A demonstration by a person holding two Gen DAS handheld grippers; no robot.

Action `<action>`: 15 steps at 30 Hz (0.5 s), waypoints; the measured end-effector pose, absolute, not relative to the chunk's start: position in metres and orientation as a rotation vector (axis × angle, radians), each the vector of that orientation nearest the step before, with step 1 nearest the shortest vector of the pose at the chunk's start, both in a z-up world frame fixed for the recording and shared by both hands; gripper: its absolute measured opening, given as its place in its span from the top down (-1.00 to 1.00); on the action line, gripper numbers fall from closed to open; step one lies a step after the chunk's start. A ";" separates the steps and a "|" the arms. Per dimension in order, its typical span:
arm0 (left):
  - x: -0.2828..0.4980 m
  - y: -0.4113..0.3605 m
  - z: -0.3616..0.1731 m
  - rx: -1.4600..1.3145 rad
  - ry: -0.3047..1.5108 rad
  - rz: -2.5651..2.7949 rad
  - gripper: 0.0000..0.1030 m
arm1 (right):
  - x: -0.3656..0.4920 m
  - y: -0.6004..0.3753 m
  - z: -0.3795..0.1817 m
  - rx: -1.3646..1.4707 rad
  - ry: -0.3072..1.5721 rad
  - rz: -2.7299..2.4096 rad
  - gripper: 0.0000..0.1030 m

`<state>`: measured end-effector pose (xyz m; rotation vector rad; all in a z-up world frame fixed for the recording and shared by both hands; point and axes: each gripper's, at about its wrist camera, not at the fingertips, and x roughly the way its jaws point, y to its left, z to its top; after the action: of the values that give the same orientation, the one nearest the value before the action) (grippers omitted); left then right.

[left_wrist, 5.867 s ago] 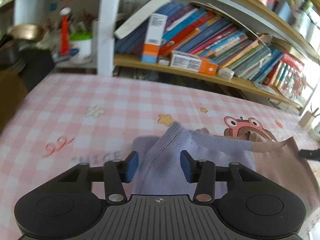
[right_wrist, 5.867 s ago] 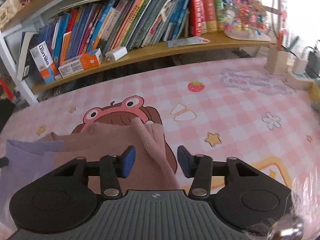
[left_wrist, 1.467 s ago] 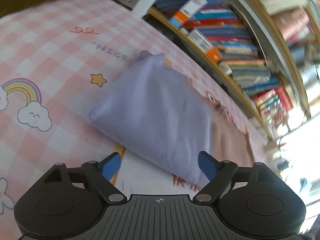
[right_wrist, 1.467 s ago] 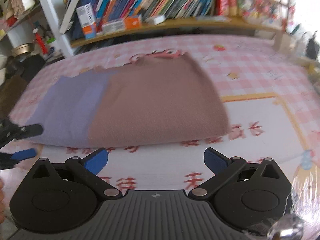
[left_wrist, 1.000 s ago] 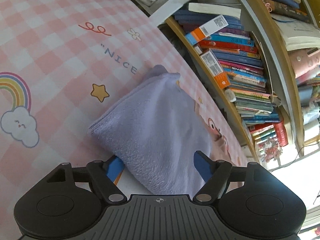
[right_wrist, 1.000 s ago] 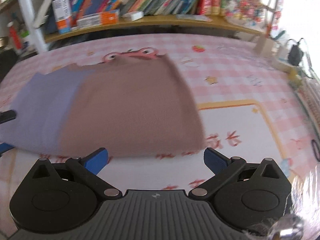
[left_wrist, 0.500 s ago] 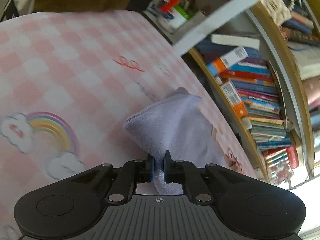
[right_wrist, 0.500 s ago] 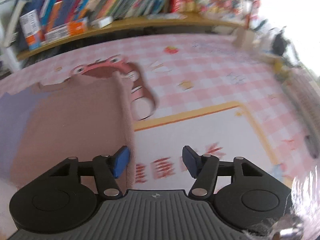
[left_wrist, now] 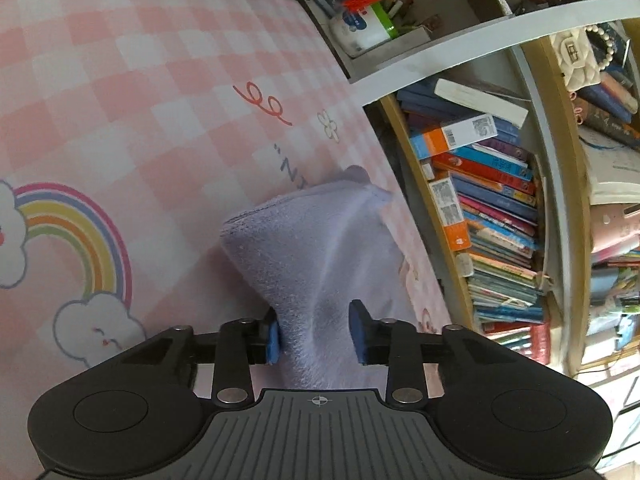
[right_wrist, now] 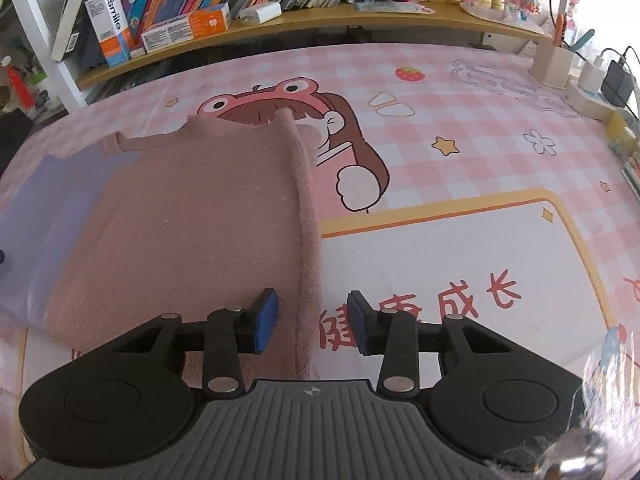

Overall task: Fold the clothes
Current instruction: 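Lift the lavender half with the left gripper over the pink half while the right gripper holds the pink edge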

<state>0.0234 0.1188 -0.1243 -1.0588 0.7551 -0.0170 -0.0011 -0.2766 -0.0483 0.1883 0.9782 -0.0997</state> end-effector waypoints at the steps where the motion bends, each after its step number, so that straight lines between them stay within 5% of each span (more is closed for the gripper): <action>1: 0.025 0.119 -0.125 -1.054 0.764 -0.003 0.80 | -0.001 -0.278 -0.049 0.196 0.978 -0.096 0.30; 15: 0.021 0.096 -0.071 -0.784 0.674 -0.088 0.86 | -0.003 -0.286 -0.051 0.200 0.967 -0.029 0.29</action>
<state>0.0210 0.0964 -0.0708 -0.7836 0.6742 -0.0884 -0.0028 -0.2864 -0.0512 0.2000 0.9670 -0.0294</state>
